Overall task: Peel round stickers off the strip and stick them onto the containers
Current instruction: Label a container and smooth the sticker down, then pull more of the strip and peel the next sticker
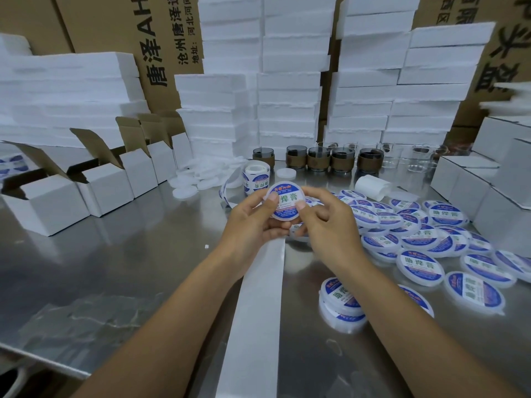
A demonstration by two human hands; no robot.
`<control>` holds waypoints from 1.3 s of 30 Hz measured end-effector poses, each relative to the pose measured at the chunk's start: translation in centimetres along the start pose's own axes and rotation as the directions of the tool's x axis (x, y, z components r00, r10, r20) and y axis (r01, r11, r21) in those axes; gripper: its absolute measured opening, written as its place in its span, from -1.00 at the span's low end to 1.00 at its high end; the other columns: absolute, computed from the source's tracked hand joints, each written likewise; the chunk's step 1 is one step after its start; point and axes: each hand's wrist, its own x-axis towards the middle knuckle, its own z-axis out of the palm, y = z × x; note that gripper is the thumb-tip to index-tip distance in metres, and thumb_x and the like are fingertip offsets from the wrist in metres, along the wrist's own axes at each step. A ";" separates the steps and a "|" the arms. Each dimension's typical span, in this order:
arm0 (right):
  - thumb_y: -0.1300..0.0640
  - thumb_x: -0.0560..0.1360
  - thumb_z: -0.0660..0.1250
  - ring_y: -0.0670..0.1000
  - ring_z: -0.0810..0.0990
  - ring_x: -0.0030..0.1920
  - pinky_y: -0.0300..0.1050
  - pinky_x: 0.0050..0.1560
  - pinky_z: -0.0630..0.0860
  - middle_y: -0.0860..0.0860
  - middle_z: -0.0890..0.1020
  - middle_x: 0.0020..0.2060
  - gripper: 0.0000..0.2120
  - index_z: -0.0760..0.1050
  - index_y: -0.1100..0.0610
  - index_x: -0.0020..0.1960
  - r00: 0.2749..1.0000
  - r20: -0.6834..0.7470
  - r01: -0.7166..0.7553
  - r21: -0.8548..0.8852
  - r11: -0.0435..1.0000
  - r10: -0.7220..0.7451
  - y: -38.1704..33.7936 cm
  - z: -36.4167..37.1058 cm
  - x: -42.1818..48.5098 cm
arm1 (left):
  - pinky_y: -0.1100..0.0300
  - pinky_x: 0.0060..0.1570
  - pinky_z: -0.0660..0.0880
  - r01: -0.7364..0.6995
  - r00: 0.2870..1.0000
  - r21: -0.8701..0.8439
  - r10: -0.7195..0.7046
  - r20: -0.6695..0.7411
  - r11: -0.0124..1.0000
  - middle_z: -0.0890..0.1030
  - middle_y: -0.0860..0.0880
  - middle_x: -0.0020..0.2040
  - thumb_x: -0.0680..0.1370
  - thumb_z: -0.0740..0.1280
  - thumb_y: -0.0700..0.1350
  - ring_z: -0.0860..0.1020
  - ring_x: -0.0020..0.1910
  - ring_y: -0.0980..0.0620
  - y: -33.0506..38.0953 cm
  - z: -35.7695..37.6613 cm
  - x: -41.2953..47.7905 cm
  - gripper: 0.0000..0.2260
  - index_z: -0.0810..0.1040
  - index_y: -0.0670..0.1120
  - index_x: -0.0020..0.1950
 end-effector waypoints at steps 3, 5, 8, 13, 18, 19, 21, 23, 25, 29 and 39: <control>0.15 0.54 0.27 -0.18 0.58 -0.44 -0.37 -0.44 0.46 -0.04 0.66 -0.33 -0.84 0.49 -0.09 0.03 0.998 -0.058 -0.035 0.010 0.999 0.036 0.1 -0.4 0.3 | 0.24 -0.32 0.56 0.024 0.999 -0.016 -0.025 -0.046 1.000 0.65 -0.10 -0.10 0.57 0.27 -0.04 0.59 -0.34 0.06 0.2 0.2 0.0 -0.77 0.54 -0.07 0.18; 0.14 0.54 0.27 -0.20 0.57 -0.47 -0.38 -0.48 0.44 -0.04 0.65 -0.35 -0.87 0.47 -0.09 0.01 0.986 -0.138 -0.090 0.035 0.995 0.093 0.3 -0.9 0.7 | 0.29 -0.45 0.46 0.045 0.991 -0.006 -0.045 -0.127 0.999 0.58 -0.06 -0.16 0.57 0.27 -0.04 0.47 -0.45 0.12 0.4 0.2 0.1 -0.79 0.55 -0.04 0.17; 0.14 0.53 0.28 -0.20 0.55 -0.51 -0.36 -0.49 0.45 -0.06 0.63 -0.40 -0.91 0.48 -0.02 0.01 0.939 -0.273 -0.186 0.107 0.977 0.209 0.8 -2.2 1.4 | 0.34 -0.62 0.22 0.039 0.973 -0.068 -0.054 -0.223 0.997 0.42 0.04 -0.37 0.59 0.26 -0.09 0.24 -0.58 0.17 0.5 -0.2 0.4 -0.88 0.58 -0.04 0.02; 0.18 0.52 0.31 -0.12 0.49 -0.58 -0.30 -0.56 0.43 0.05 0.60 -0.34 -0.85 0.50 0.14 0.08 0.846 -0.345 -0.234 0.444 0.865 0.406 0.8 -4.1 2.2 | 0.36 -0.64 0.12 0.002 0.953 -0.133 -0.042 -0.300 0.991 0.38 0.06 -0.48 0.59 0.24 -0.15 0.18 -0.62 0.17 0.8 -0.9 0.7 -0.88 0.57 -0.07 -0.06; 0.24 0.52 0.30 -0.14 0.56 -0.56 -0.36 -0.55 0.45 0.08 0.61 -0.31 -0.81 0.44 0.20 0.13 0.754 -0.428 -0.221 0.550 0.805 0.499 1.0 -5.5 2.2 | 0.33 -0.64 0.14 -0.008 0.937 -0.140 -0.041 -0.346 0.990 0.40 0.06 -0.50 0.58 0.25 -0.16 0.20 -0.61 0.16 0.7 -1.3 1.1 -0.90 0.56 -0.08 -0.07; 0.24 0.52 0.30 -0.14 0.57 -0.55 -0.36 -0.55 0.46 0.08 0.62 -0.31 -0.81 0.45 0.23 0.13 0.736 -0.441 -0.230 0.550 0.803 0.513 1.0 -5.6 2.2 | 0.33 -0.63 0.15 -0.007 0.935 -0.131 -0.040 -0.352 0.991 0.40 0.06 -0.50 0.58 0.26 -0.16 0.20 -0.61 0.15 0.6 -1.3 1.2 -0.89 0.56 -0.08 -0.08; 0.23 0.52 0.30 -0.13 0.59 -0.54 -0.36 -0.54 0.47 0.09 0.62 -0.28 -0.82 0.47 0.26 0.10 0.716 -0.451 -0.243 0.554 0.796 0.533 1.1 -5.7 2.2 | 0.33 -0.62 0.17 -0.004 0.932 -0.108 -0.036 -0.361 0.994 0.40 0.05 -0.49 0.58 0.26 -0.17 0.21 -0.61 0.15 0.6 -1.5 1.4 -0.88 0.56 -0.07 -0.11; 0.18 0.51 0.32 -0.11 0.62 -0.50 -0.35 -0.51 0.50 0.11 0.63 -0.25 -0.87 0.50 0.25 -0.02 0.710 -0.458 -0.248 0.548 0.799 0.535 1.1 -5.7 2.2 | 0.33 -0.62 0.19 0.003 0.922 -0.085 -0.035 -0.386 0.996 0.40 0.04 -0.48 0.58 0.25 -0.19 0.23 -0.61 0.14 0.4 -1.9 1.5 -0.87 0.56 -0.07 -0.12; 0.12 0.50 0.34 -0.09 0.64 -0.45 -0.31 -0.44 0.55 0.10 0.64 -0.24 -0.84 0.47 0.19 -0.18 0.704 -0.486 -0.246 0.518 0.819 0.519 1.3 -5.6 2.2 | 0.35 -0.62 0.20 0.011 0.899 -0.076 -0.043 -0.435 0.997 0.40 0.02 -0.47 0.59 0.20 -0.22 0.25 -0.62 0.14 0.3 -2.4 1.9 -0.84 0.55 -0.09 -0.11; -0.03 0.52 0.28 0.03 0.58 -0.31 -0.01 -0.14 0.56 0.09 0.58 -0.35 -0.66 0.43 0.17 -0.32 0.748 -0.588 -0.255 0.175 0.951 0.309 1.3 -4.7 2.0 | 0.35 -0.62 0.31 0.060 0.843 -0.045 -0.075 -0.532 0.997 0.45 -0.02 -0.43 0.62 0.13 -0.17 0.38 -0.55 0.09 1.3 -4.4 3.7 -0.79 0.50 -0.11 -0.16; 0.01 0.49 0.27 -0.16 0.43 -0.43 -0.38 -0.40 0.34 -0.12 0.52 -0.46 -0.69 0.40 0.09 -0.38 0.960 -0.228 0.091 -0.293 0.952 -0.162 0.9 -2.3 0.4 | 0.01 0.28 0.31 0.350 0.899 0.901 0.178 -0.400 0.255 0.37 -0.20 0.36 0.60 0.18 -0.12 0.34 0.32 -0.20 1.2 -14.0 9.3 -0.66 0.39 -0.18 0.36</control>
